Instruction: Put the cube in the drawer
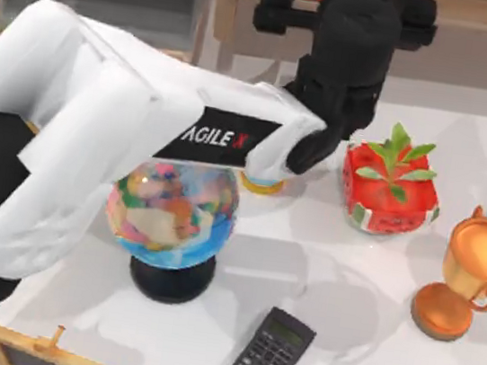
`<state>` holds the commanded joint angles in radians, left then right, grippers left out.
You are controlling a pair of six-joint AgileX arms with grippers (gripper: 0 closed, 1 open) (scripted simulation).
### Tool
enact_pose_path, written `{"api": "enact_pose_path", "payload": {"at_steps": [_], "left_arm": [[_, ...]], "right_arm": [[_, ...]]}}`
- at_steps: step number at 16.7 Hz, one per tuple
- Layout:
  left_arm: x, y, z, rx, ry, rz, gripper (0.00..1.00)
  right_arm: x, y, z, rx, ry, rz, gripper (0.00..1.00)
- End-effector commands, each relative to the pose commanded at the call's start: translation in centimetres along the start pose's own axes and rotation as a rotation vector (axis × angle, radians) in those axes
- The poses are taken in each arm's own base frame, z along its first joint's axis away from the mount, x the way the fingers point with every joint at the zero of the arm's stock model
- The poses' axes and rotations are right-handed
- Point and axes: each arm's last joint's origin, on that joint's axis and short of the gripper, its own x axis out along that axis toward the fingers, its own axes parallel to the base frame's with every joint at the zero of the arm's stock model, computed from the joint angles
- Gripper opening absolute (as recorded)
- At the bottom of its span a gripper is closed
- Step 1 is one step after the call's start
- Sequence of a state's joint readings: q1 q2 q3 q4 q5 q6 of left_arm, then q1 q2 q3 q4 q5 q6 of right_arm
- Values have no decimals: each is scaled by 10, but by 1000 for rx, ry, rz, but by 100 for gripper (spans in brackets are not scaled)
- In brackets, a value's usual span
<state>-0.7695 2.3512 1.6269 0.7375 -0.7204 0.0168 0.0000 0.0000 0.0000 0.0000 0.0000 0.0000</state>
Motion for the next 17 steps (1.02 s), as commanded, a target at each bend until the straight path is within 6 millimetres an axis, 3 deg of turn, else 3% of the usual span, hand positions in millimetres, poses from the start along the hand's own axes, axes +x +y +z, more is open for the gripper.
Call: {"api": "enact_pose_path", "payload": {"at_steps": [5,9,17], "left_arm": [[35,10,-11,0,1,2,100],[38,11,-13,0,2,2,100],[38,11,-13,0,2,2,40]], "right_arm": [[0,0,0,0,0,0,100],[0,0,0,0,0,0,100],[0,0,0,0,0,0,100]]}}
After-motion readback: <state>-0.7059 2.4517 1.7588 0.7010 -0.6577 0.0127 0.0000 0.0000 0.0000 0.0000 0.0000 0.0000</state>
